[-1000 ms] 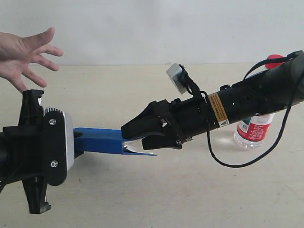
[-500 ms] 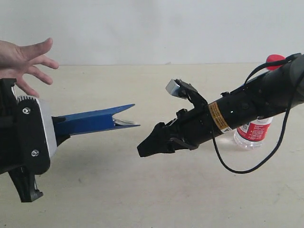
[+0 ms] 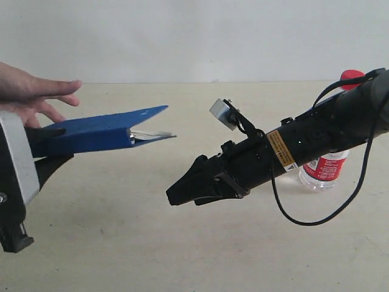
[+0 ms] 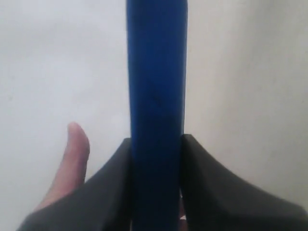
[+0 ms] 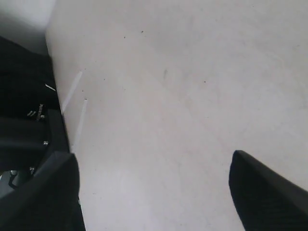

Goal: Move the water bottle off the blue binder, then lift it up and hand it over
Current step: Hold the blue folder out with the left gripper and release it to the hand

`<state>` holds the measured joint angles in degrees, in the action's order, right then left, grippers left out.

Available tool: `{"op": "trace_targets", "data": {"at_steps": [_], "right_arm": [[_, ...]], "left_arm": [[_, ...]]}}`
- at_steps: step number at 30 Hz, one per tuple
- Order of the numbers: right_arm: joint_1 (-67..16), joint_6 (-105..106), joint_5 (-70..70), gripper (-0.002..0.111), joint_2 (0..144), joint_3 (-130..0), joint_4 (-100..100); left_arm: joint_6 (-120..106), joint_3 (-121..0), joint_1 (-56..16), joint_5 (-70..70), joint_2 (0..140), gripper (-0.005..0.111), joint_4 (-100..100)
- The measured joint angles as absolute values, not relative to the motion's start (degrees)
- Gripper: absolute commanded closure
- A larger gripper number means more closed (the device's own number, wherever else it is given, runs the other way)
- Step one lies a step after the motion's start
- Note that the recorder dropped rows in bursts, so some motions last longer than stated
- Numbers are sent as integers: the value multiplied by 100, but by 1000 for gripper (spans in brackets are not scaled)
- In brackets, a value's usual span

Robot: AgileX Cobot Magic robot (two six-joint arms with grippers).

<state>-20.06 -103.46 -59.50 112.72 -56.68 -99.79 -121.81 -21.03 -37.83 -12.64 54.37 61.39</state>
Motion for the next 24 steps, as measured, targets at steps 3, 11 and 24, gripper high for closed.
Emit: {"op": "trace_targets", "data": {"at_steps": [3,11,24], "right_arm": [[-2006,-10358,-5960,33,11272,-5668,-9979],[-2006,-10358,-5960,33,11272,-5668,-9979],[-2006,-10368,-6224,33,11272,-5668,-9979]], "left_arm": [[-12198,-1860,-3783,-954,4873,102,5903],[-12198,-1820,-3783,-955,4150,102,5282],[-12198,-1831,-3783,-2032,5514,102,5046]]}}
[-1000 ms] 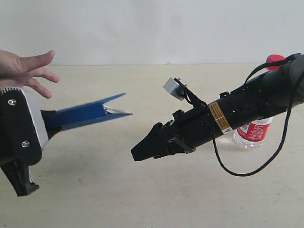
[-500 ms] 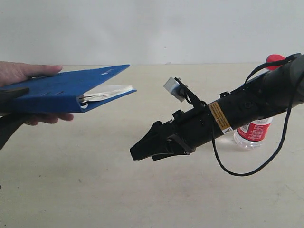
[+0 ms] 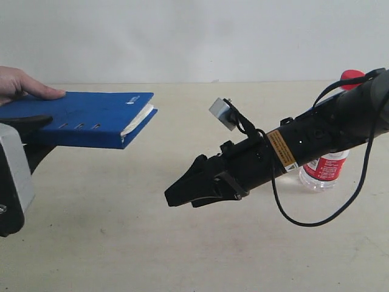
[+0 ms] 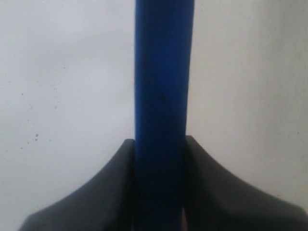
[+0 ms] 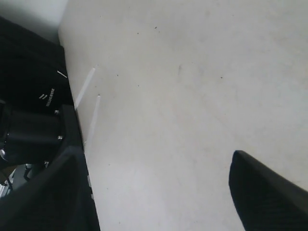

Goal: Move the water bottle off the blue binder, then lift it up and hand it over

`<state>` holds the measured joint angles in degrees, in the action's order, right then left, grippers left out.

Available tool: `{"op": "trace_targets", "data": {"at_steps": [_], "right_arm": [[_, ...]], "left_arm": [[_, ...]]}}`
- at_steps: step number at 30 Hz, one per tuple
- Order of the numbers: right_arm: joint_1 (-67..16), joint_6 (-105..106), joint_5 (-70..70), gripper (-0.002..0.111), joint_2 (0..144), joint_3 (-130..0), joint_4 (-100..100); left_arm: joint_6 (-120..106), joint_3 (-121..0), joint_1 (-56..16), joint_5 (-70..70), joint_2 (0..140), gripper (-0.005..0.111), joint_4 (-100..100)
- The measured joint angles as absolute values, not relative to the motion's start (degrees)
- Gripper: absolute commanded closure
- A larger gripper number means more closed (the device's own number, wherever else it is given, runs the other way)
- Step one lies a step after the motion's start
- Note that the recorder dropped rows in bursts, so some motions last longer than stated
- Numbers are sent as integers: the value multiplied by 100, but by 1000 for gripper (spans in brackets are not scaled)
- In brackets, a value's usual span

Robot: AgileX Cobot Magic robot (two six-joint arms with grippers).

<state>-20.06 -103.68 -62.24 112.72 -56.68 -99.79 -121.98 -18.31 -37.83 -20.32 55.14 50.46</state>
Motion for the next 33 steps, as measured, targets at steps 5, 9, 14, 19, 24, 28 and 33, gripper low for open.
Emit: {"op": "trace_targets", "data": {"at_steps": [5,9,14,19,24,28,33], "right_arm": [[-2006,-10368,-6286,33,11272,-5668,-9979],[-2006,-10368,-6289,33,11272,-5668,-9979],[-2006,-10368,-6289,33,11272,-5668,-9979],[-2006,-10368,-6289,33,11272,-5668,-9979],[-2006,-10368,-6289,33,11272,-5668,-9979],[-2006,-10368,-6289,33,11272,-5668,-9979],[-2006,-10368,-6289,33,11272,-5668,-9979]], "left_arm": [[-12198,-1831,-3783,-2344,5709,102,5058],[-12198,-1831,-3783,-2582,5747,102,5065],[-12198,-1831,-3783,-2808,5761,96,5065],[-12133,-1831,-3783,-2796,5761,75,5065],[-12022,-1831,-3783,-2723,5761,60,5107],[-12009,-1831,-3783,-2723,5761,57,5107],[-11999,-1831,-3783,-2714,5761,57,5107]]}}
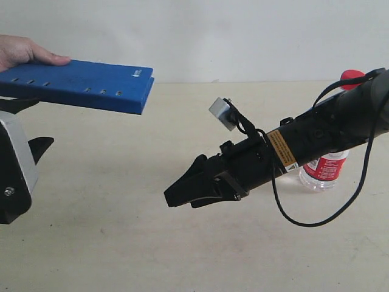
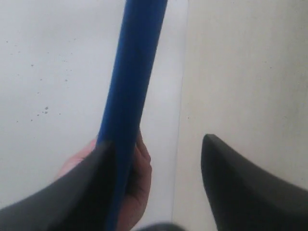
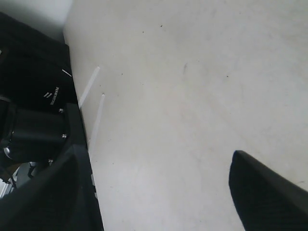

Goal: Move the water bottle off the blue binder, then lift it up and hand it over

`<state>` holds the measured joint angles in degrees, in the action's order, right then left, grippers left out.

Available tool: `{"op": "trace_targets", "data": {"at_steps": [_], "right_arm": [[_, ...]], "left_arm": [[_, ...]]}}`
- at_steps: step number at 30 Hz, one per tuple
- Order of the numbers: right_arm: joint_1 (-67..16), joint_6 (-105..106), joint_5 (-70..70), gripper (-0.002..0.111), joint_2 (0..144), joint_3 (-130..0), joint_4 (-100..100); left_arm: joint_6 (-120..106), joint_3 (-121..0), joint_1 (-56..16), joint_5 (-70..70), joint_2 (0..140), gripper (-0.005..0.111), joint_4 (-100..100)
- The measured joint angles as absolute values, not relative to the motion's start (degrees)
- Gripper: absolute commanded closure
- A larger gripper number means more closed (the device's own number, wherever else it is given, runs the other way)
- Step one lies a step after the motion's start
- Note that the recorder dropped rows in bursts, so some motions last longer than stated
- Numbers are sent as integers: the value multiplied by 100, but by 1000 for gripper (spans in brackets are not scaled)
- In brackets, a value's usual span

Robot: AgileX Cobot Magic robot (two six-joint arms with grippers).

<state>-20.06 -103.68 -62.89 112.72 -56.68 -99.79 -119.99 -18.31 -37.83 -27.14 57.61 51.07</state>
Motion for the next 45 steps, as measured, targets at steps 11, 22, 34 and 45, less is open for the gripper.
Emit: {"op": "trace_targets", "data": {"at_steps": [11,22,34,45], "right_arm": [[-2006,-10310,-6336,107,11272,-5668,-9990],[-2006,-10113,-6613,107,11182,-5668,-9990],[-2006,-10054,-6545,107,10980,-5668,-9990],[-2006,-9783,-6074,107,10414,-5668,-10016]], "left_arm": [[-12039,-1854,-3783,-2700,5600,102,4510],[-11857,-1896,-3783,-2700,5484,102,4471],[-11857,-1896,-3612,-2564,5395,102,4370],[-11857,-1896,-1999,-1956,3994,102,3991]]}}
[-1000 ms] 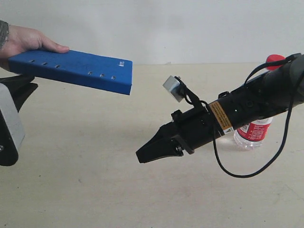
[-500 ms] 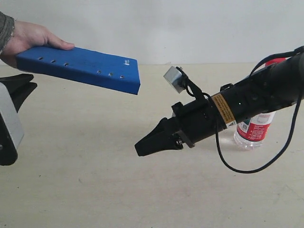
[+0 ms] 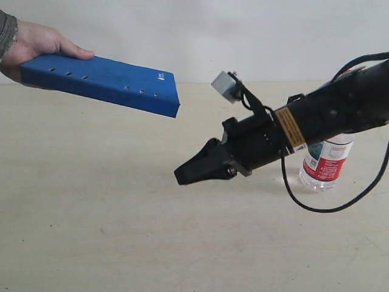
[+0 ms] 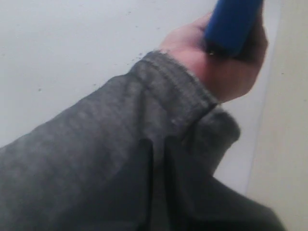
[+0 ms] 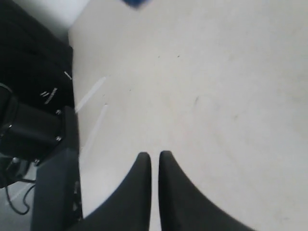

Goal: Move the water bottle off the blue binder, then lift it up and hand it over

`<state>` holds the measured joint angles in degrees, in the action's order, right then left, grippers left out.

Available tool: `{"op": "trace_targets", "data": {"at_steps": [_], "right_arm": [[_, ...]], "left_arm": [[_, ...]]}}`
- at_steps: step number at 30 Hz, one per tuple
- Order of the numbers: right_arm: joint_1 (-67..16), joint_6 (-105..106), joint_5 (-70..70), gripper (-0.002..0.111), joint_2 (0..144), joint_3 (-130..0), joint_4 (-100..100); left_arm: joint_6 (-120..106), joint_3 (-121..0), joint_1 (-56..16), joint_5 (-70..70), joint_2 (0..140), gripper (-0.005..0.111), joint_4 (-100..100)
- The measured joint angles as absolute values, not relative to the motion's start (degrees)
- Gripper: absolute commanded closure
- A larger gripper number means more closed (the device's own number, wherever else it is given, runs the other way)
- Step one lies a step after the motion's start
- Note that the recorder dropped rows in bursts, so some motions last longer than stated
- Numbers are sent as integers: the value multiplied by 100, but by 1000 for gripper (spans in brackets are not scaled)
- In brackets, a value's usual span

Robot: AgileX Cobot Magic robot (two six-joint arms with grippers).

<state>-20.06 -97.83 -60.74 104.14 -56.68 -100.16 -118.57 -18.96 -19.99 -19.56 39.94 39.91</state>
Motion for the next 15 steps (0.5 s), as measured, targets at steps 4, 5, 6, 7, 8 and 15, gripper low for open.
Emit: {"op": "trace_targets", "data": {"at_steps": [4,5,6,7,8,15], "right_arm": [[-2006,-9758,-5429,107,9525,-5668,-10016],[-2006,-9747,-5264,107,9310,-5668,-10016],[-2006,-9747,-5118,107,8977,-5668,-10016],[-2006,-9747,-4974,107,8755,-5668,-10016],[-2006,-9747,-4851,107,8472,-5668,-10016],[-2006,-9747,-3900,107,6545,-5666,-10016]], "left_arm": [[-11857,-1896,-1854,-1956,3574,102,3991],[-11857,-1896,-1829,-1956,3494,102,3991],[-11857,-1896,-1794,-1956,3387,102,3991],[-11857,-1896,-1768,-1956,3319,102,3991],[-11857,-1896,-1736,-1956,3239,102,3991],[-11857,-1896,-1607,-1968,2857,102,3991]]}}
